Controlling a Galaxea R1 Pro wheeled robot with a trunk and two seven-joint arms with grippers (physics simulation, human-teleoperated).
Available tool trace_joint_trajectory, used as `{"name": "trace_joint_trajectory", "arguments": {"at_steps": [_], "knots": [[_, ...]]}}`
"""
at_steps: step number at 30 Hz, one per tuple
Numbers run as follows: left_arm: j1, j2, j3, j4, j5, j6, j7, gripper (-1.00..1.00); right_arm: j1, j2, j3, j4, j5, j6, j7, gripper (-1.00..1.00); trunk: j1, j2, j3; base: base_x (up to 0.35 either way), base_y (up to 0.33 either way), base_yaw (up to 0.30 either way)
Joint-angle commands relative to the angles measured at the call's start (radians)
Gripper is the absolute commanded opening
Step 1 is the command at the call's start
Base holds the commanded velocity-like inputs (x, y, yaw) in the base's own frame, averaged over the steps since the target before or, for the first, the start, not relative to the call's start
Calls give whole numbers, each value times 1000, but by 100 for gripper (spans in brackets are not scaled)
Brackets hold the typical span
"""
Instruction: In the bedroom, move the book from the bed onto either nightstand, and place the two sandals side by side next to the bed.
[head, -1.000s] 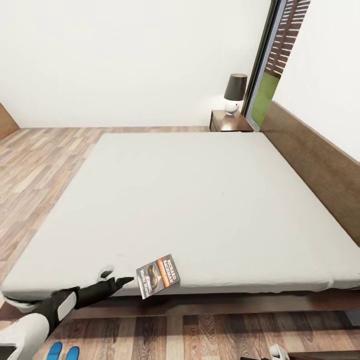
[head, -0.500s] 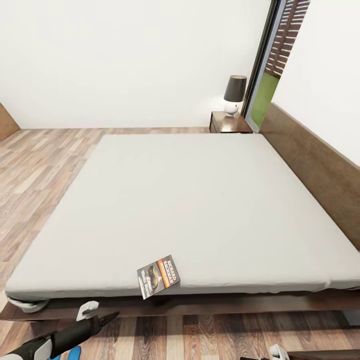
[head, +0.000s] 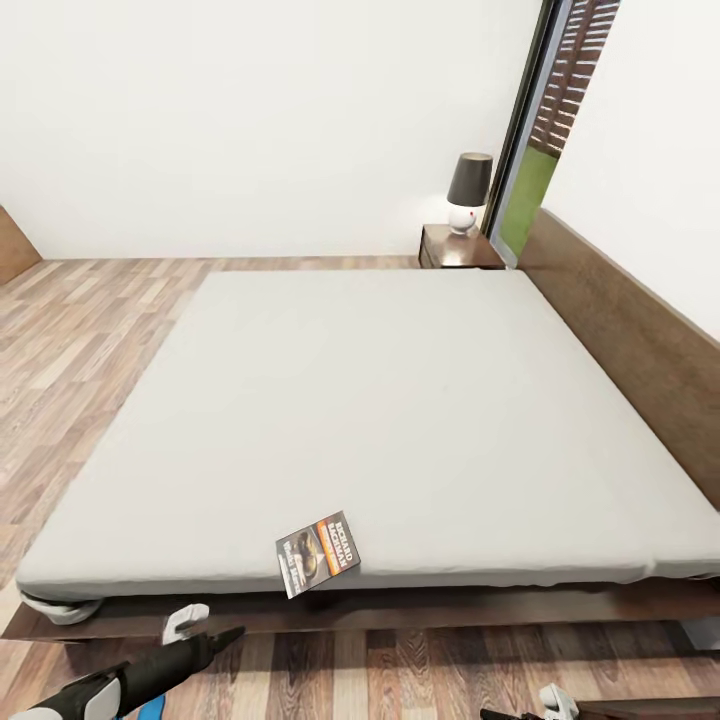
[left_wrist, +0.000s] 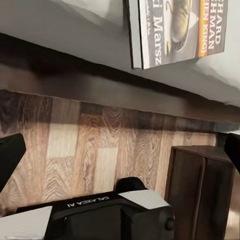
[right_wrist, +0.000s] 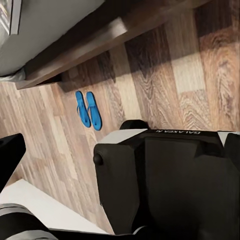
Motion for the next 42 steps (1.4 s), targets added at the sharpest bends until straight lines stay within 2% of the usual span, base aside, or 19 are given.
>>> {"name": "trace_joint_trajectory", "arguments": {"at_steps": [1, 2, 4, 18, 30, 42], "knots": [[-1, -5, -5, 0, 9, 4, 9, 100, 0, 0, 0, 1, -8, 7, 3, 100, -4, 7, 2, 0, 0, 0], [-1, -15, -5, -1, 9, 4, 37, 100, 0, 0, 0, 1, -8, 5, 3, 100, -8, 14, 6, 0, 0, 0], [-1, -19, -5, -1, 9, 3, 50, 100, 0, 0, 0, 1, -8, 5, 3, 100, -15, 28, 12, 0, 0, 0], [-1, -21, -5, -1, 9, 3, 52, 100, 0, 1, 0, 1, -8, 5, 2, 100, -69, 126, 56, 0, 0, 0], [-1, -21, -5, 0, 9, 3, 52, 100, 0, 2, 0, 1, -8, 5, 3, 100, -69, 126, 56, 0, 0, 7], [0, -21, -5, -1, 9, 3, 52, 100, 0, 6, 0, 1, -8, 4, 3, 100, -69, 126, 48, 0, 0, 127]]}}
